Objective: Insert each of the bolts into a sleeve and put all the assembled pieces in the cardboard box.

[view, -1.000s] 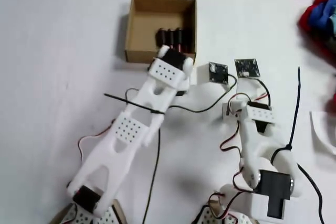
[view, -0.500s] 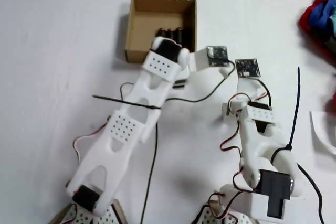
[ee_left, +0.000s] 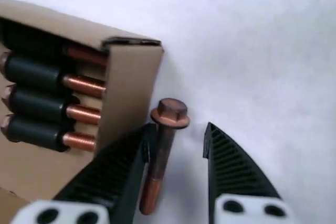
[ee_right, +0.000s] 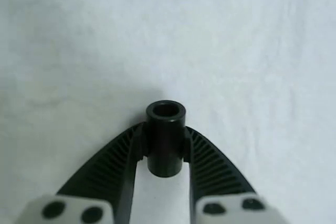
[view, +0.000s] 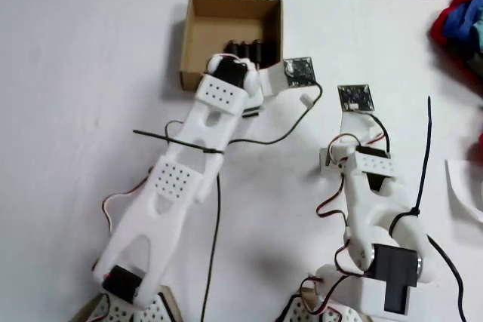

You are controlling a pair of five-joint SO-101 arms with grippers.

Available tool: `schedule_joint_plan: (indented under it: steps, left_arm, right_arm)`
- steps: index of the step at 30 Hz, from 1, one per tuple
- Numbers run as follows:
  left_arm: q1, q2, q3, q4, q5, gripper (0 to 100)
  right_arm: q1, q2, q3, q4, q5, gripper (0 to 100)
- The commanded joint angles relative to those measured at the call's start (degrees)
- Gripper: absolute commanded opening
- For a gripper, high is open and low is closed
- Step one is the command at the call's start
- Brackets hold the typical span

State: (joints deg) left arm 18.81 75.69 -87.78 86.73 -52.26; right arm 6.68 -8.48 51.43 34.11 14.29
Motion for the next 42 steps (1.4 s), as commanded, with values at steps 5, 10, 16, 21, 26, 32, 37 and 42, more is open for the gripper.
schedule_joint_plan:
  steps: [5, 10, 16, 21, 26, 32, 37, 42]
  left_arm:
    - [-0.5, -0.5, 3.7, -1.0, -1.1, 17]
    - [0.4, -1.1, 5.3, 3.1, -3.7, 17]
    - [2.3, -1.1, 5.0, 13.4, -3.8, 17]
    - [3.3, -1.7, 4.9, 15.6, -3.3, 17]
    - [3.2, -4.0, 5.0, 14.8, -3.8, 17]
    - [1.2, -3.9, 5.5, 14.7, -8.8, 17]
    - [-1.1, -3.9, 5.5, 14.2, -12.9, 17]
    - [-1.3, -3.9, 5.5, 14.2, -14.2, 16]
  right_arm:
    - [0.5, -2.2, -0.7, -0.7, -0.5, 2.2]
    - [0.5, -2.2, -0.7, -0.7, -0.5, 2.2]
    - [0.5, -2.2, -0.7, -0.7, -0.5, 2.2]
    - [0.5, -2.2, -0.7, -0.7, -0.5, 2.2]
    - [0.5, -2.2, -0.7, -0.7, -0.5, 2.2]
    - [0.5, -2.2, -0.7, -0.7, -0.5, 2.2]
    - [0.5, -2.2, -0.7, -0.7, -0.5, 2.2]
    - [0.5, -2.2, -0.7, -0.7, -0.5, 2.2]
